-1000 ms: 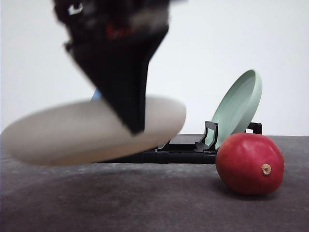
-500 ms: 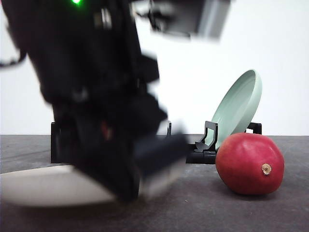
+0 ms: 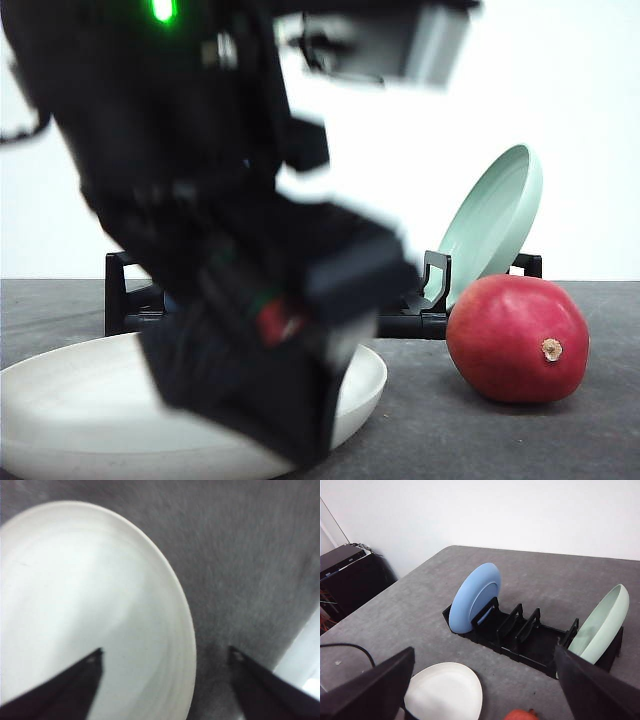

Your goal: Place pomegranate in white plate

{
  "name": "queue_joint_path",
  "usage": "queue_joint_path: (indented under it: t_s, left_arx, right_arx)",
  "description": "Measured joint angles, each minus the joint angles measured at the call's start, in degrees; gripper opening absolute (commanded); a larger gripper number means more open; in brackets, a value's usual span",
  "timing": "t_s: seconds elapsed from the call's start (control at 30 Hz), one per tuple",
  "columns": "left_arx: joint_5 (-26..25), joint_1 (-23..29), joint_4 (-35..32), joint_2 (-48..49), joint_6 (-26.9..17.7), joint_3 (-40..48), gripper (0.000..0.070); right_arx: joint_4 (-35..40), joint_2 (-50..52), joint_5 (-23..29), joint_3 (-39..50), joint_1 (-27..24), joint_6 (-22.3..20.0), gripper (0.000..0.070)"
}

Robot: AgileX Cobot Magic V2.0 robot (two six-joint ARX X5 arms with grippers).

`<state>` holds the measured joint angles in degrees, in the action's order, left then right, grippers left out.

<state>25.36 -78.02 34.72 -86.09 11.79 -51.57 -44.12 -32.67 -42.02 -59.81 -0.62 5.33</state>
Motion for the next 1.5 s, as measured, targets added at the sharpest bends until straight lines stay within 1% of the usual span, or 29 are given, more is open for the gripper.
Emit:
queue_joint_path:
  t_s: [0.2, 0.3, 0.43, 0.57, 0.7, 0.83, 0.93, 1.07, 1.23, 1.33, 1.4, 1.5]
  left_arx:
    - [-0.25, 0.0, 1.11, 7.8, 1.86, 0.0, 0.061]
    - [-1.36, 0.0, 2.69, 13.6, 2.63, 0.0, 0.061]
    - [-1.85, 0.0, 4.85, 22.25, 3.23, 0.0, 0.0609]
    - [-5.04, 0.0, 7.1, 31.47, 4.32, 0.0, 0.0609]
    - [-10.03, 0.0, 10.25, 40.82, 5.1, 0.0, 0.0603]
    - [-14.94, -0.02, 12.88, 48.86, 5.47, 0.0, 0.0596]
    - [-15.52, -0.02, 14.35, 54.08, 5.47, 0.0, 0.0596]
    - [-15.56, -0.02, 16.64, 60.41, 5.49, 0.0, 0.0596]
    - [-15.72, -0.02, 18.62, 65.84, 5.64, 0.0, 0.0596]
    - [-15.72, -0.02, 18.71, 67.42, 5.64, 0.0, 0.0596]
    - [-15.72, -0.02, 18.71, 67.94, 5.64, 0.0, 0.0596]
    - [-15.72, -0.02, 18.69, 68.22, 5.64, 0.0, 0.0596]
  right_arx:
    - [-1.1, -0.58, -0.02, -0.04, 0.98, 2.79, 0.0563]
    - [-4.22, -2.38, -0.02, -0.04, 1.55, 3.97, 0.0563]
    - [-9.34, -6.03, 0.06, -0.04, 2.56, 4.49, 0.0563]
    - [-12.3, -9.7, 0.85, -0.04, 3.76, 4.66, 0.0563]
    - [-12.66, -14.16, 5.0, -0.04, 6.13, 5.13, 0.0563]
    - [-12.68, -19.6, 10.0, -0.04, 9.57, 5.73, 0.0563]
    - [-12.68, -23.44, 13.93, -0.04, 12.76, 6.39, 0.0564]
    - [-12.66, -28.94, 17.91, -0.04, 17.52, 7.88, 0.0572]
    - [-11.66, -35.43, 23.09, -0.04, 22.7, 8.71, 0.0679]
    - [-9.29, -38.84, 26.1, -0.04, 25.0, 9.17, 0.0691]
    - [-7.66, -41.13, 27.13, -0.04, 26.01, 9.64, 0.0691]
    - [-5.33, -44.62, 27.3, -0.04, 26.86, 9.93, 0.0692]
